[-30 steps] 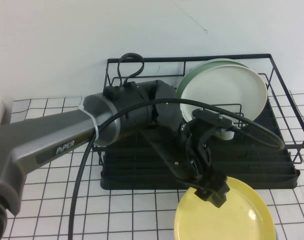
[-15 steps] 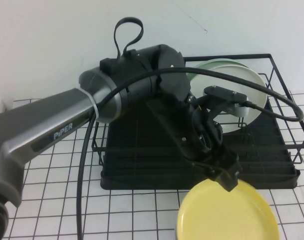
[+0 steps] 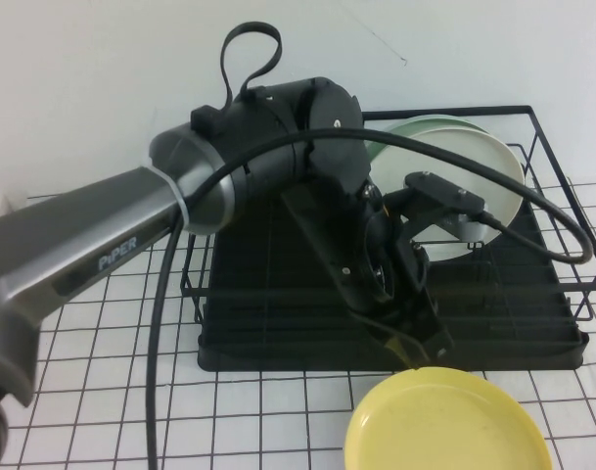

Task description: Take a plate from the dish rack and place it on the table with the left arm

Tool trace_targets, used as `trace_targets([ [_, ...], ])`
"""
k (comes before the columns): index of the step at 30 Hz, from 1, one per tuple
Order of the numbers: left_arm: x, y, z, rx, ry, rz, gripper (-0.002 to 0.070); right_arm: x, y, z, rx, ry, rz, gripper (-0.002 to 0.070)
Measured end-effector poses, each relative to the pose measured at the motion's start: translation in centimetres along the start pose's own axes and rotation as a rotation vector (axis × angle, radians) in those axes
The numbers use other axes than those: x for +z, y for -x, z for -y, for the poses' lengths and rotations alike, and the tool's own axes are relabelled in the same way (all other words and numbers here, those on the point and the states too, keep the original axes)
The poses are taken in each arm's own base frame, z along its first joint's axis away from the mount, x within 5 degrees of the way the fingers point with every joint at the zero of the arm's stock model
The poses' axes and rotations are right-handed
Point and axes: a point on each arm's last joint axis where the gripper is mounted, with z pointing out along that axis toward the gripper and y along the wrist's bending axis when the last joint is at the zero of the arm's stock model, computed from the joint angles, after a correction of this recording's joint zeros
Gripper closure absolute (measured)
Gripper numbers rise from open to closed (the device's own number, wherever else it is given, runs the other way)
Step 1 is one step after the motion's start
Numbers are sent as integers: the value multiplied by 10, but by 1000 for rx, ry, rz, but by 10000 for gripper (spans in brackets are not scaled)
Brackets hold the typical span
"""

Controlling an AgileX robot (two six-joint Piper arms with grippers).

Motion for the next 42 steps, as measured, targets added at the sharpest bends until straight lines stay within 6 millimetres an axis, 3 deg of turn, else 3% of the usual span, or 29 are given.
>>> trace_targets([
  [7, -47, -8, 17, 21, 149, 168, 672, 0, 0, 0, 0, 0, 0, 678],
  [14, -81, -66, 44, 13, 274, 398, 673, 0, 0, 0, 0, 0, 0, 678],
  [18, -85, -105, 54, -1, 325, 516, 673, 0, 0, 0, 0, 0, 0, 678],
  [23, -75, -148, 63, -49, 304, 538, 673, 0, 0, 0, 0, 0, 0, 678],
  [29, -71, -163, 65, -54, 307, 546, 675, 0, 0, 0, 0, 0, 0, 678],
  [35, -75, -179, 62, -37, 415, 743, 676, 0, 0, 0, 0, 0, 0, 678],
  [38, -74, -202, 62, -14, 494, 847, 676, 0, 0, 0, 0, 0, 0, 678],
  [42, -77, -251, 65, 10, 617, 1029, 676, 0, 0, 0, 0, 0, 0, 678],
])
